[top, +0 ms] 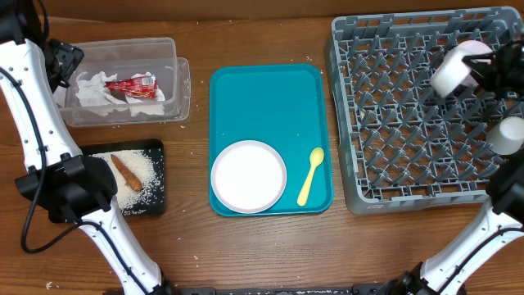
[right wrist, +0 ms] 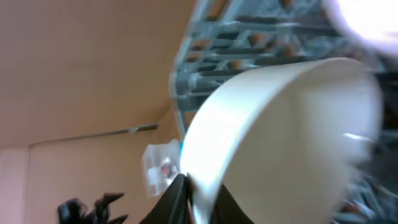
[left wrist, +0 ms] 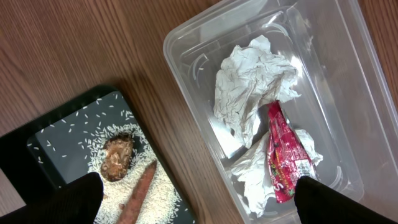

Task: Sort waste into correct bins and load items into the dishwasher
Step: 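Carry the white bowl right and place it in the dish rack, then move the right gripper back to the white plate on the tray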

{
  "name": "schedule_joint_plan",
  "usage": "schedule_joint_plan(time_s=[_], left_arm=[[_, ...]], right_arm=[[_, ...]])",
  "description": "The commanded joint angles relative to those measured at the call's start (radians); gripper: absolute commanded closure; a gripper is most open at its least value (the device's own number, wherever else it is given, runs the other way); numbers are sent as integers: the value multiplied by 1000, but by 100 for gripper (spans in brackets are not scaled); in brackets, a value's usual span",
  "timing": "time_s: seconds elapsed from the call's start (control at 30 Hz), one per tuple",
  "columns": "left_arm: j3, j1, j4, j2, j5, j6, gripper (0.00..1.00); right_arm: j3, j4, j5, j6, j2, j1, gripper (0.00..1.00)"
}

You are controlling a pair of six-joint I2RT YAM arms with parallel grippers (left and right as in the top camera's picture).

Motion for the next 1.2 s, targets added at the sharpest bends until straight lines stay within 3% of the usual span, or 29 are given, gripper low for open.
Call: schedule_joint_plan(time_s=[0.0, 0.27, 0.37, 0.73, 0.93, 1.03, 1.1, 1.17], left_arm=[[0, -7, 2, -4, 0, 4, 0], [0, -7, 2, -4, 0, 4, 0], [0, -7, 2, -4, 0, 4, 0], [0, -7, 2, -4, 0, 4, 0], [0, -7, 2, -4, 0, 4, 0], [0, -7, 2, -4, 0, 4, 0], [0, -7, 2, -4, 0, 4, 0], [0, -7, 2, -4, 0, 4, 0]], right_arm=[[56, -39, 230, 31, -71, -14, 81], [171, -185, 760, 165, -223, -13, 71], [196, -229, 866, 194, -263, -13, 64], [200, -270, 864, 266, -423, 48, 61], [199, -316, 861, 261, -454, 254, 61], [196, -349, 827, 158, -446, 429, 60], [180, -357, 835, 131, -441, 560, 53], [146, -339, 865, 130, -430, 711, 21]])
